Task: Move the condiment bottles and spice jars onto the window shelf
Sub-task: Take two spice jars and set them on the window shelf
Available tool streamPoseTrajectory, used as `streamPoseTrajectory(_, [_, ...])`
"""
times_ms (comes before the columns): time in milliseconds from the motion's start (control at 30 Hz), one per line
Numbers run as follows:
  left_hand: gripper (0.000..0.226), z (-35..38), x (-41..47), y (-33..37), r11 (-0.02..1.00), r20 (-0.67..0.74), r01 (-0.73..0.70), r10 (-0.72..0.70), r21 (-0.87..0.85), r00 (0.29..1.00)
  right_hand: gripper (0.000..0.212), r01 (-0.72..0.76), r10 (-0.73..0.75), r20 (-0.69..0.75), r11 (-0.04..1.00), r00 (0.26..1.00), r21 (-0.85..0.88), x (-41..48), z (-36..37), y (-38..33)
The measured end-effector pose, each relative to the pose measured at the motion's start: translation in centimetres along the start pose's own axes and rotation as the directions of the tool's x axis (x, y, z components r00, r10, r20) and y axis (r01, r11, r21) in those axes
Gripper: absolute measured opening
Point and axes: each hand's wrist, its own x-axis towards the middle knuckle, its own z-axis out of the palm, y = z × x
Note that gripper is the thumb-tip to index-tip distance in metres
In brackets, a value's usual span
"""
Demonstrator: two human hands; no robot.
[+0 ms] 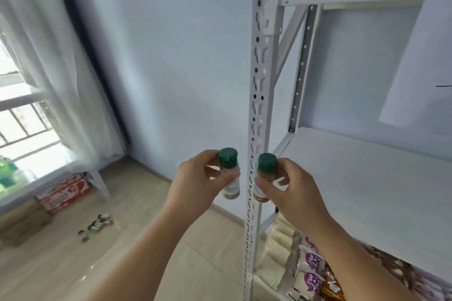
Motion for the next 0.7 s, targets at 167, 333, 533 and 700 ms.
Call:
streamPoseTrajectory(167, [0.028,-6.1,0.0,-3.9,0.996,-0.086,0.069,-0.064,0.052,0.994,0.024,0.077,-0.08,0.05,0.996,0.996,0.042,1.8,6.5,-3.6])
streamPoseTrajectory(333, [0.029,-9.9,0.0,-6.9,0.989,-0.172,0.123,-0.108,0.078,0.979,0.022,0.128,-0.138,0.142,0.989,0.98,0.074,3.7,11.0,-6.4])
streamPoseTrajectory(533, [0.026,-12.4,1.6,-10.1,0.98,-0.241,0.171,-0.143,0.102,0.96,0.022,0.166,-0.189,0.215,0.979,0.958,0.121,7.4,15.4,-7.8])
streamPoseTrajectory(700, [0.032,-14.4,4.5,-13.3,0.958,-0.281,0.239,-0.189,0.158,0.941,0.023,0.197,-0.235,0.26,0.966,0.936,0.166,11.7,20.0,-8.6])
